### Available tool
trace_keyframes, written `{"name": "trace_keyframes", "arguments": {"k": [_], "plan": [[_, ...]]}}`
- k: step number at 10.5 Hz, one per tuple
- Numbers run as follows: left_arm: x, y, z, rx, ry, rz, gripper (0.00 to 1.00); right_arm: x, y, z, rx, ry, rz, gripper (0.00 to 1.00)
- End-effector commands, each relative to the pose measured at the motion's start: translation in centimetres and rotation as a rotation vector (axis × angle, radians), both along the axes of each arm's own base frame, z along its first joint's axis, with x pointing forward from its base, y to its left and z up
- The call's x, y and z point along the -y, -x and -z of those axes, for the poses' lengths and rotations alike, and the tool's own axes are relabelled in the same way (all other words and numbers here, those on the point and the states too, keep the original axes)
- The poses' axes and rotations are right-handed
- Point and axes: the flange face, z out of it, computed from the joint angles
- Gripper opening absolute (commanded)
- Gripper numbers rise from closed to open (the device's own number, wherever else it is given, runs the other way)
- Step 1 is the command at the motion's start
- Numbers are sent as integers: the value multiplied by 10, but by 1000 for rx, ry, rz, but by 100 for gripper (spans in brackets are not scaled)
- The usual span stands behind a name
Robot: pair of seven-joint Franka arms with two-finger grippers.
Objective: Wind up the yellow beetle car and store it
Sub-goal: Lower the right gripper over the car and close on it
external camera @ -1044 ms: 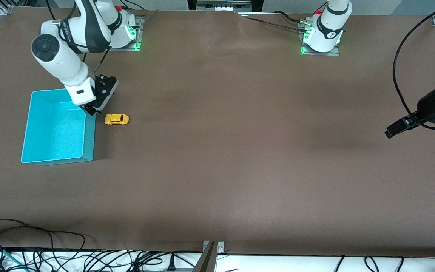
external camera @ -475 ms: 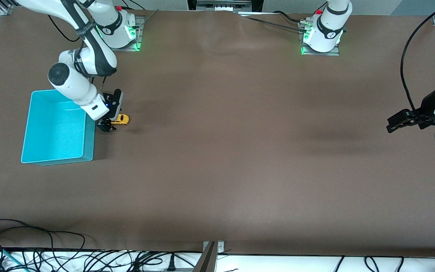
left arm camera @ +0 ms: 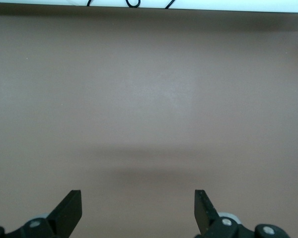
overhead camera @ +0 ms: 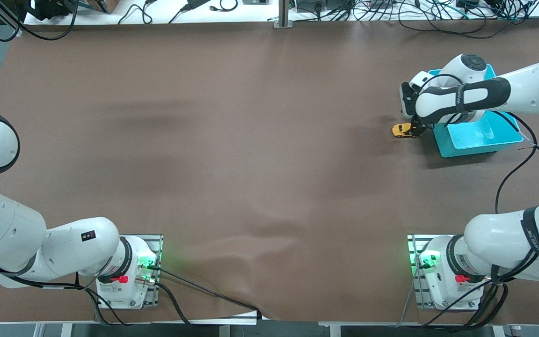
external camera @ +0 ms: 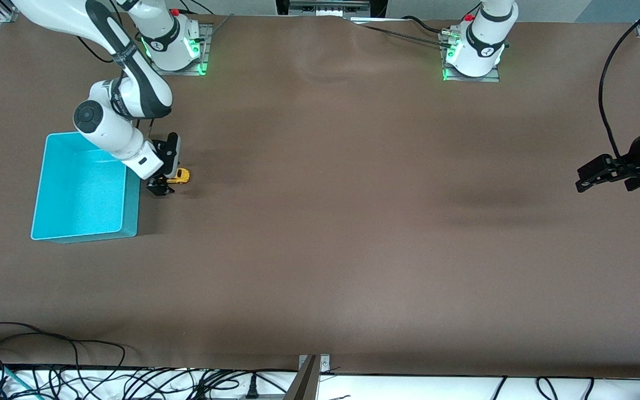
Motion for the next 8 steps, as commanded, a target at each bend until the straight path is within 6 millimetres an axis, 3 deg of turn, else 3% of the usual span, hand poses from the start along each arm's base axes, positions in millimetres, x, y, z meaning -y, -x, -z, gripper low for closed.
{"name": "trace_keyframes", "arguments": {"k": [1,5,8], "plan": [[1,3,-7,-6,16,27,100,20,5,3,0,3,-19,100],[0,3,-7,-6,15,24,100,18,3,7,15,-5,-18,100],[0,3,-7,-6,16,25,100,15,6,24,12,-22,-18,100]]}}
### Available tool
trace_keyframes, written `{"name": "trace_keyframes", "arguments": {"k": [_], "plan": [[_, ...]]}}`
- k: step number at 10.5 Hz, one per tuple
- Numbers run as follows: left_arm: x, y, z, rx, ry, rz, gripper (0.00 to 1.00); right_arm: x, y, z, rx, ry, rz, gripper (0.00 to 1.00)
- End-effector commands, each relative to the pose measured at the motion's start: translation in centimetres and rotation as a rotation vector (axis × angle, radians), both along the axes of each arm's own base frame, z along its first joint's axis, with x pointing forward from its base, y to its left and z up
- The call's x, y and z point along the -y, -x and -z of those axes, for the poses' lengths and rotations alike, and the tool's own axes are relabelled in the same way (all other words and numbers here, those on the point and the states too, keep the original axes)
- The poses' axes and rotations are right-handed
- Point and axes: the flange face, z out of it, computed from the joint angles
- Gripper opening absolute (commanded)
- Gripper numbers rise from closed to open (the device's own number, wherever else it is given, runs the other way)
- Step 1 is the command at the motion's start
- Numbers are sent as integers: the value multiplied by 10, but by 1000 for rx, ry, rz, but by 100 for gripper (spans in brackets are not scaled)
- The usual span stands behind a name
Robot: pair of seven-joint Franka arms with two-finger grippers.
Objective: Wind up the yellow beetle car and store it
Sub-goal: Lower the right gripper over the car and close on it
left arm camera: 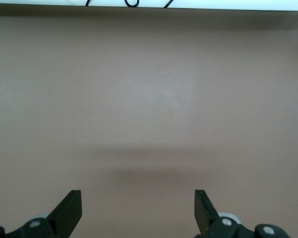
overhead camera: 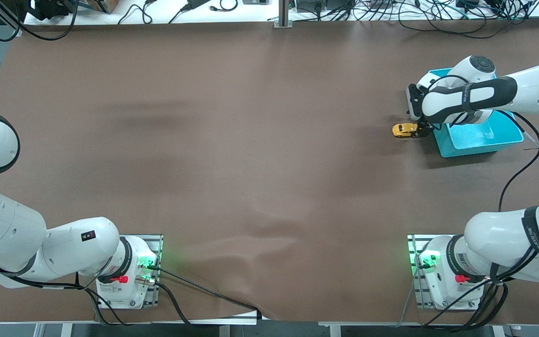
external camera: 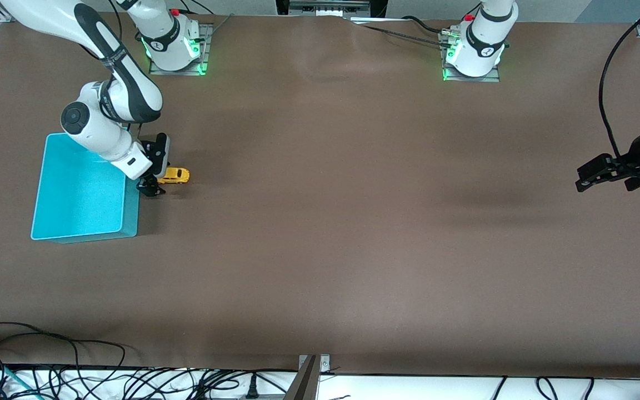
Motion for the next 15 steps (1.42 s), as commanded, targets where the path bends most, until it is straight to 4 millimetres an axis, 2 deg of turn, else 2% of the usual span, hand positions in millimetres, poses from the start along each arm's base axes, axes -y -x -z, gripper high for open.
{"name": "trace_keyframes", "arguments": {"k": [1,2,4,7,9,10,13,15], "plan": [[1,3,-8,-4,16,21,100,-3,5,18,12,-18,-15,100],[0,3,-8,-3,16,19,100,-3,4,14,15,-14,-20,100],[0,3,-8,-3,16,19,100,-2,4,8,9,-6,-50,75],[0,3,-8,-3,16,19,100,0,0,-22,5,26,-78,35],[-1,2,-7,-5,16,18,100,0,-1,-49,-12,56,-94,7],[0,3,-8,-3,16,18,100,1,-1,-64,-20,72,-98,0],[1,3,-8,-3,16,19,100,3,1,-104,-70,99,-89,0],[0,3,-8,-3,16,19,100,-4,7,-146,-119,60,-89,0]]}}
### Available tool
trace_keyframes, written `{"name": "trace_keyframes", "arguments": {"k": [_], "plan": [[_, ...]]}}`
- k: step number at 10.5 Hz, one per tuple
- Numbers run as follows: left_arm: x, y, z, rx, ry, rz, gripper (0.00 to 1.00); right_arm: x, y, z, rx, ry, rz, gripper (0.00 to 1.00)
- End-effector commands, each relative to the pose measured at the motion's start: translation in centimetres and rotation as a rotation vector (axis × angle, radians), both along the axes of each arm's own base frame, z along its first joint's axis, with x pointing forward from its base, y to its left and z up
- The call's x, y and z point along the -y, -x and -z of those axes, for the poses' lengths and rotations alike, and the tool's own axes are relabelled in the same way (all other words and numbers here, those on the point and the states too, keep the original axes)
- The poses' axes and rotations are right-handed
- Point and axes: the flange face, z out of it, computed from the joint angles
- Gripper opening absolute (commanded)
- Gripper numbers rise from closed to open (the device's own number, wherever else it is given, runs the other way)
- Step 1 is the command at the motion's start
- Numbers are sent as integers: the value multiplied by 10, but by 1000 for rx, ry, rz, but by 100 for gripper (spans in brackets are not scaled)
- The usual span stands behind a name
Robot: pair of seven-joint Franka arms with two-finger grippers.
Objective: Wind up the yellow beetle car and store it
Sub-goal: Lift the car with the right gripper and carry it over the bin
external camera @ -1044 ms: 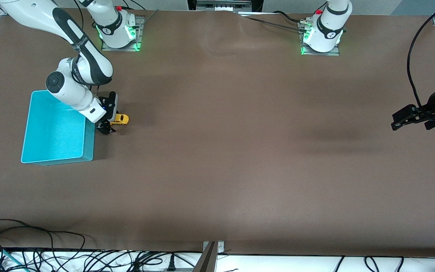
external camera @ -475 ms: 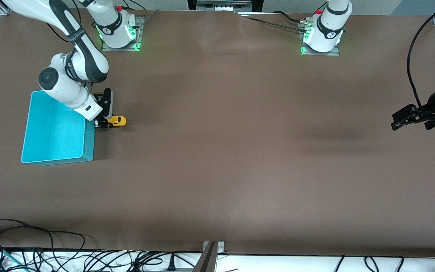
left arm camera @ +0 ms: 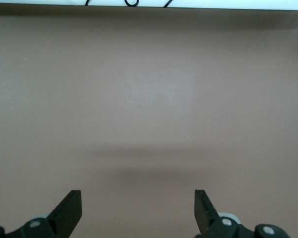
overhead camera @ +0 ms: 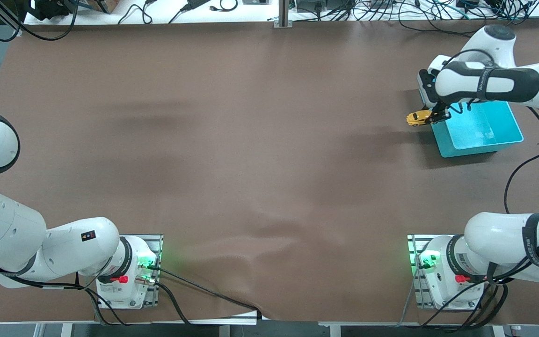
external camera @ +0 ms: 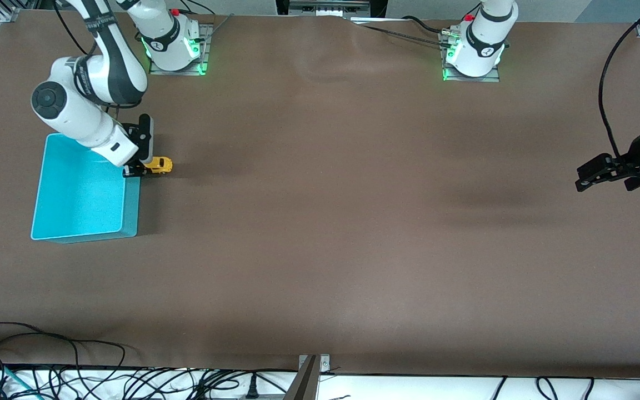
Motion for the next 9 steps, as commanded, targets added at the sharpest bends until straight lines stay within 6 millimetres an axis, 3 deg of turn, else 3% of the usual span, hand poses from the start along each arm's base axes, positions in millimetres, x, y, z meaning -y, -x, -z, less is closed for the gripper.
{"name": "trace_keyframes", "arguments": {"k": [1,2,3,5,7,9], "plan": [[0,3,-8,-2,16,18,100,-7,4,-53,-29,-65,-46,0],[-1,3,-7,-5,16,15,100,-4,-1,-66,-43,-88,-87,0],[-1,5,-5,-25,16,15,100,12,-6,-80,-53,-105,-132,0],[-1,6,-5,-34,17,15,100,57,-7,-85,-50,-128,-216,0],[0,6,-5,-34,16,17,100,99,-4,-74,-48,-145,-307,0],[1,6,-5,-32,17,18,100,145,-3,-47,-70,-160,-353,0]]}}
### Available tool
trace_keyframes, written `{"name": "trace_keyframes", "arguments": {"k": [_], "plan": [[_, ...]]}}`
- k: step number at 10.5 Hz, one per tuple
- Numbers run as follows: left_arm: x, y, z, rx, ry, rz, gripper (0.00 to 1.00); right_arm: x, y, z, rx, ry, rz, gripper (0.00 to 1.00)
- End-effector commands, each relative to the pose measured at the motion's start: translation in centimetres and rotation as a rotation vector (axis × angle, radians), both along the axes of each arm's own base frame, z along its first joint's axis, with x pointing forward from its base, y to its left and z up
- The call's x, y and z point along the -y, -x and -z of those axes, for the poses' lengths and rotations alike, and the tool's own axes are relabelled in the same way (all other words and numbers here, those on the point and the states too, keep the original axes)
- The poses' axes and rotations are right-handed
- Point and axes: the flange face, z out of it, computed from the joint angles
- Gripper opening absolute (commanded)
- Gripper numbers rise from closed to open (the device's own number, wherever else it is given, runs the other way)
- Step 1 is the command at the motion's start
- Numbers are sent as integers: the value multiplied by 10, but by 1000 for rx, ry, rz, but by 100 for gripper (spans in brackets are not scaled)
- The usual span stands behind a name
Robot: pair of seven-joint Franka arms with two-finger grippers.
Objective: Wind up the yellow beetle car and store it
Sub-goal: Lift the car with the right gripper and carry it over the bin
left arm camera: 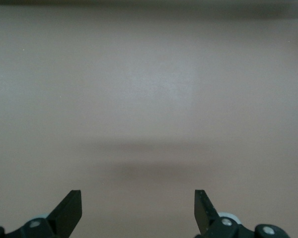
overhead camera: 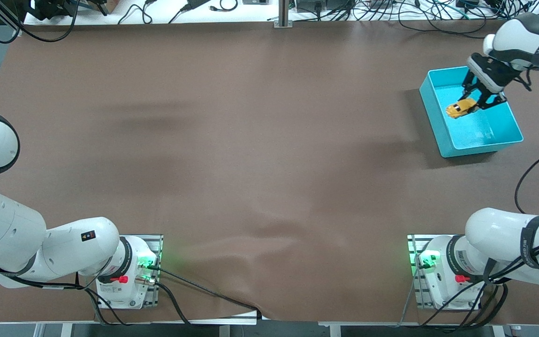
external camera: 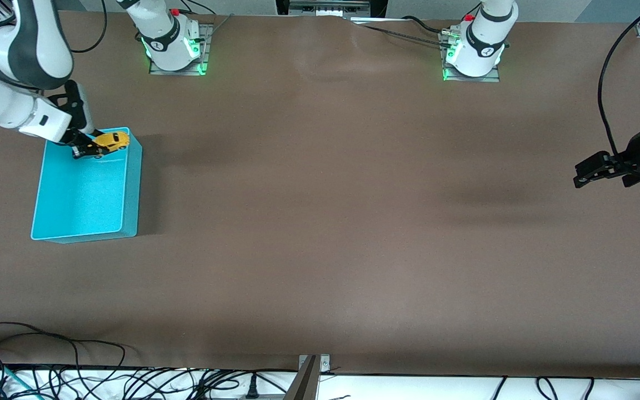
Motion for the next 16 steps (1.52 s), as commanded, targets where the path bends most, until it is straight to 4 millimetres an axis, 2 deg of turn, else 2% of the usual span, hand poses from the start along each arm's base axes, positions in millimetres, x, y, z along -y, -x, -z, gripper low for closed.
{"name": "trace_keyframes", "arguments": {"k": [1,2,5,7,8,9,10,11,14,16], "plan": [[1,3,-8,-2,18,18,100,48,-5,25,-22,-10,-66,0],[0,2,-7,-4,18,16,100,61,-2,27,-24,-2,-113,0],[-2,2,-5,-7,19,15,100,99,8,56,-73,-15,-131,0],[-2,2,-5,-8,18,15,100,108,1,64,-74,-26,-160,0],[-2,2,-5,-7,18,15,100,113,-1,76,-87,-38,-177,0],[-2,2,-5,-8,18,15,100,126,-2,88,-98,-48,-166,0],[-2,1,-4,-8,18,15,100,132,-10,97,-104,-50,-175,0],[-2,1,-4,-9,18,15,100,140,-16,98,-101,-41,-180,0],[-2,1,-3,-9,19,15,100,148,-27,98,-86,-17,-191,0],[-2,1,-3,-9,20,15,100,150,-33,119,-72,-11,-204,0]]}}
